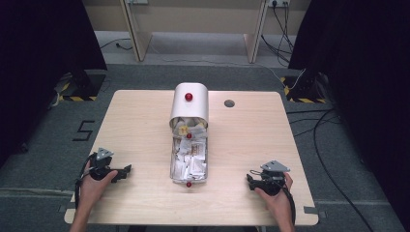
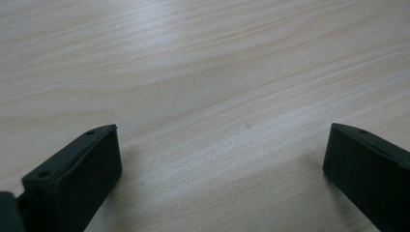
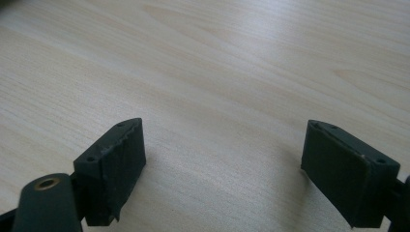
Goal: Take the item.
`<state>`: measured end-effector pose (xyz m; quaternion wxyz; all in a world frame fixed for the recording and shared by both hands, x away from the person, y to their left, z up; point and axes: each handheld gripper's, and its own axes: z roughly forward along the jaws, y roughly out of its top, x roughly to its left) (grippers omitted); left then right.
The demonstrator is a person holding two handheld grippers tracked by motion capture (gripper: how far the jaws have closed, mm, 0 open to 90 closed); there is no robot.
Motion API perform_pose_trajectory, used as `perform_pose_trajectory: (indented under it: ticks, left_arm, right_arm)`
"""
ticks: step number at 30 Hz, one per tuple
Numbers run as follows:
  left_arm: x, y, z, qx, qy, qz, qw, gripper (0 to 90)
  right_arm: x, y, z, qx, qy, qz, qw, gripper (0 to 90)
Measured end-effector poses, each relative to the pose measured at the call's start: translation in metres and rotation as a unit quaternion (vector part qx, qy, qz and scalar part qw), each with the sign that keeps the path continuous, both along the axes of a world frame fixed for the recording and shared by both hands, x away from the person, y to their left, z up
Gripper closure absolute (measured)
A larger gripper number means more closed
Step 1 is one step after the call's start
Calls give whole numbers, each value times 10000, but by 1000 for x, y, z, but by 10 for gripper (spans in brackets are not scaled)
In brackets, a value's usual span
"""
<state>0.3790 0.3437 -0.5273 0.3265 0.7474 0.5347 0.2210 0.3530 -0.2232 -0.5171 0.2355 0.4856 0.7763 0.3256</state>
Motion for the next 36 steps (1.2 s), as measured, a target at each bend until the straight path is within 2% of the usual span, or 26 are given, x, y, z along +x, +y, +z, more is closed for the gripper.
perform_pose_trajectory:
  ticks: [17, 24, 27, 29, 36]
  left_arm:
    - [1, 0, 0, -6, 2, -2, 10000, 0]
    - [5, -2, 0, 2, 2, -33, 10000, 0]
    - [5, -2, 0, -3, 3, -36, 10000, 0]
    - [6, -2, 0, 0, 2, -40, 10000, 0]
    - [7, -3, 0, -3, 6, -45, 10000, 0]
  right_arm:
    - [0, 0, 0, -10, 3, -3, 10000, 167]
    - [-3, 2, 1, -64, -100, 135, 9998, 194]
    - [-4, 2, 1, 0, -99, 136, 9999, 199]
    - [-5, 1, 2, 214, -138, 156, 9996, 199]
    - [-5, 8, 5, 315, -190, 296, 9989, 199]
